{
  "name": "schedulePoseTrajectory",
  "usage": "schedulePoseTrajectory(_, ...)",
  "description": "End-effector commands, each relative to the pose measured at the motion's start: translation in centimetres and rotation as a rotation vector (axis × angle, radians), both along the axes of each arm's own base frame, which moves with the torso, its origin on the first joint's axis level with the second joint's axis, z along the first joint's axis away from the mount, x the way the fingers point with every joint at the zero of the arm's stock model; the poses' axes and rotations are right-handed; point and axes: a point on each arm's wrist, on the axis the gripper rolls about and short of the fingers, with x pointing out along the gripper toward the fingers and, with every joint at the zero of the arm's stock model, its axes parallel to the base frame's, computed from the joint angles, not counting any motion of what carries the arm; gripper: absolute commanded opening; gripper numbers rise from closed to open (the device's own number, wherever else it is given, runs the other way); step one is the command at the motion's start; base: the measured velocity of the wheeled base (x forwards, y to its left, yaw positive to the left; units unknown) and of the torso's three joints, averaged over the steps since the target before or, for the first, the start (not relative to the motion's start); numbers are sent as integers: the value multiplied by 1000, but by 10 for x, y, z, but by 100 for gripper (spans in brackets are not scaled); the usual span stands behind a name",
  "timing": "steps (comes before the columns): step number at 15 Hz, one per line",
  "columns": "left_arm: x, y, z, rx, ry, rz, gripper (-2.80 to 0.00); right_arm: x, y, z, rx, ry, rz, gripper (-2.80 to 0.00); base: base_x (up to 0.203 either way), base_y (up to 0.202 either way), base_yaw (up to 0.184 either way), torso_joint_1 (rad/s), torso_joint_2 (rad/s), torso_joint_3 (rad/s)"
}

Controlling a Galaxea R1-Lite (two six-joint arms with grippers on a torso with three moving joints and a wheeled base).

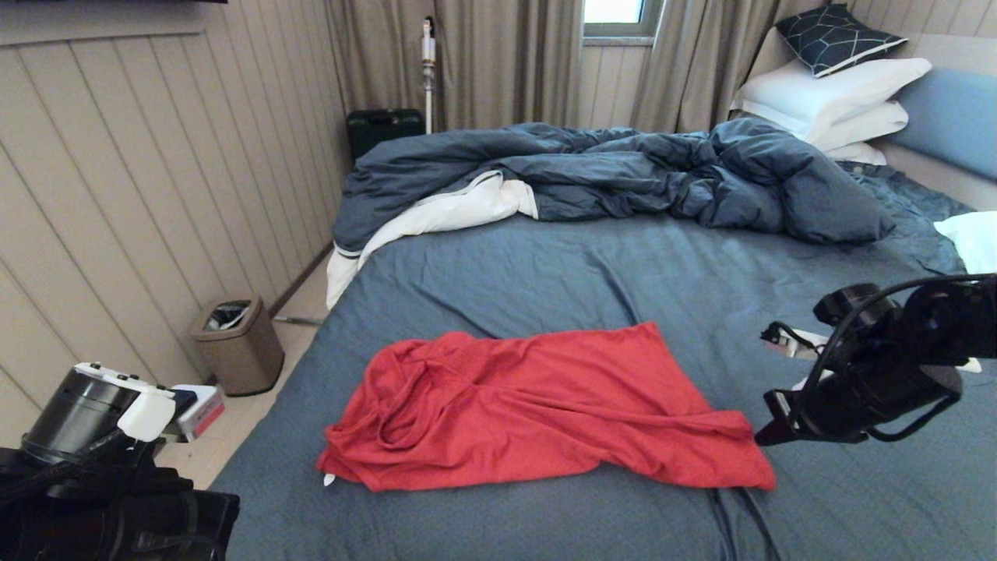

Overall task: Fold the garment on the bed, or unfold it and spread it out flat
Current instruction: Fold the red T-shirt

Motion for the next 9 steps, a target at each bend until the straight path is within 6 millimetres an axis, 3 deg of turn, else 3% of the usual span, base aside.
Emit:
schedulePoseTrajectory(1, 1, -1, 0, -7, 7, -5, -280, 11, 5, -8, -16, 21, 15, -280, 0, 0, 0, 0, 0, 0)
schedulePoseTrajectory(9, 7, -4, -4, -42, 23, -23, -280, 62, 27, 5, -19, -66, -33, -280, 0, 0, 0, 0, 0, 0)
